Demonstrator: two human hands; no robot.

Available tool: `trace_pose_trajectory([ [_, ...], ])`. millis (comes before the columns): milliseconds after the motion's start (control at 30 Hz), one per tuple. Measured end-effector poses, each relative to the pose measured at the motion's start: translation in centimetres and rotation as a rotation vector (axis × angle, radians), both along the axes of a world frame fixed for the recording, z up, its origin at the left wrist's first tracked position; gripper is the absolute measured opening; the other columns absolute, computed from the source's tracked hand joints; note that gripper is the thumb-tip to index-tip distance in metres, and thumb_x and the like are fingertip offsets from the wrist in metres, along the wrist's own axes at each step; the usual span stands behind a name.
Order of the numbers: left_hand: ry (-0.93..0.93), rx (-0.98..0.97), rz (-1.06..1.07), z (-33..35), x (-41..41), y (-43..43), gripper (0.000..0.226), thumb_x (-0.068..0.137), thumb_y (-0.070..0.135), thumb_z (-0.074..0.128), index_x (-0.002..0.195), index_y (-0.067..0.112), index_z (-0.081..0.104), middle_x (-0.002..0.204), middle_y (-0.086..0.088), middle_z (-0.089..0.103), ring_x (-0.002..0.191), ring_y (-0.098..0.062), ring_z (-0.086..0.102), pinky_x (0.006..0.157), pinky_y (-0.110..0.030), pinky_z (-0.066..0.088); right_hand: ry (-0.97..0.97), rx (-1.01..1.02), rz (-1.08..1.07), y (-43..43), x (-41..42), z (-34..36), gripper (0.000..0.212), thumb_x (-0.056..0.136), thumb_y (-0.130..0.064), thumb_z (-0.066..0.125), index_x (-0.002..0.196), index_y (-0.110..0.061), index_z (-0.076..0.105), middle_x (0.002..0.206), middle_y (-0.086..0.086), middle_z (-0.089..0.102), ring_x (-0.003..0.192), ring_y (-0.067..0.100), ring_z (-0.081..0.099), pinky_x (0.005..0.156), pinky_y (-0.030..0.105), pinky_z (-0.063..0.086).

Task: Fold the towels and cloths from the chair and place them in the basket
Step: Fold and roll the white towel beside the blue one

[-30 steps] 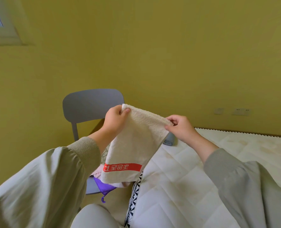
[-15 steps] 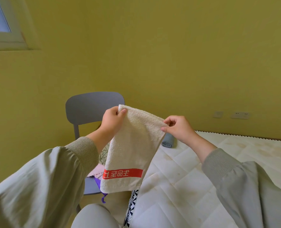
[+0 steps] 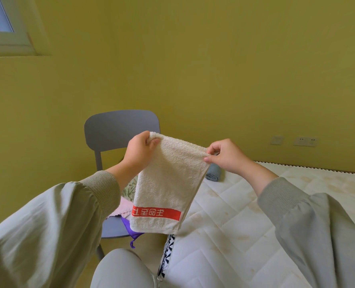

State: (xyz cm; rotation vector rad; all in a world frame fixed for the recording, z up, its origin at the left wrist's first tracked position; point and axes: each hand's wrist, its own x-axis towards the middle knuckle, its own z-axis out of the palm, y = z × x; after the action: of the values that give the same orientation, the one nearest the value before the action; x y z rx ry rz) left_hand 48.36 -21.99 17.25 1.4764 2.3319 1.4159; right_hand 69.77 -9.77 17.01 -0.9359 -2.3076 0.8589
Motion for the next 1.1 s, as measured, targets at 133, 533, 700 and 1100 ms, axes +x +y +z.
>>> trace_pose_trajectory([
  [133, 0.026, 0.015, 0.005, -0.5, 0.0, -0.2, 0.039, 0.095, 0.021, 0.054, 0.066, 0.014, 0.027, 0.061, 0.002, 0.03, 0.056, -0.013, 0.025, 0.051, -0.027, 0.021, -0.138, 0.095, 0.044, -0.2, -0.3, 0.2, 0.021, 0.081, -0.013, 0.073, 0.067, -0.009, 0.058, 0.07, 0.004, 0.055, 0.064, 0.016, 0.045, 0.065, 0.028, 0.04],
  [533, -0.074, -0.007, -0.026, -1.2, -0.8, -0.3, 0.037, 0.093, 0.02, 0.058, 0.067, 0.012, 0.032, 0.06, 0.001, 0.03, 0.056, -0.014, 0.026, 0.051, -0.026, 0.022, -0.178, 0.085, 0.016, 0.1, -0.7, 0.6, 0.027, 0.09, -0.012, 0.061, 0.067, -0.018, 0.048, 0.05, -0.005, 0.041, 0.048, 0.011, 0.033, 0.052, 0.025, 0.03],
  [700, -0.161, -0.112, -0.161, -0.8, -1.3, -0.3, 0.033, 0.085, 0.019, 0.07, 0.073, -0.004, 0.05, 0.066, -0.01, 0.046, 0.061, -0.019, 0.044, 0.054, -0.036, 0.041, -0.134, 0.059, -0.063, 1.3, -0.4, 0.1, 0.026, 0.085, -0.001, 0.065, 0.072, -0.018, 0.051, 0.057, -0.002, 0.049, 0.052, 0.011, 0.043, 0.058, 0.026, 0.039],
  [1100, -0.771, -0.244, -0.466, 0.9, 0.5, -0.6, 0.038, 0.085, 0.012, 0.063, 0.117, -0.008, 0.053, 0.107, -0.023, 0.056, 0.099, -0.037, 0.051, 0.093, -0.048, 0.039, 0.39, -0.634, -0.015, 0.4, 1.2, 1.2, 0.024, 0.1, -0.008, 0.042, 0.078, -0.012, 0.051, 0.076, 0.006, 0.056, 0.072, 0.018, 0.054, 0.072, 0.034, 0.045],
])
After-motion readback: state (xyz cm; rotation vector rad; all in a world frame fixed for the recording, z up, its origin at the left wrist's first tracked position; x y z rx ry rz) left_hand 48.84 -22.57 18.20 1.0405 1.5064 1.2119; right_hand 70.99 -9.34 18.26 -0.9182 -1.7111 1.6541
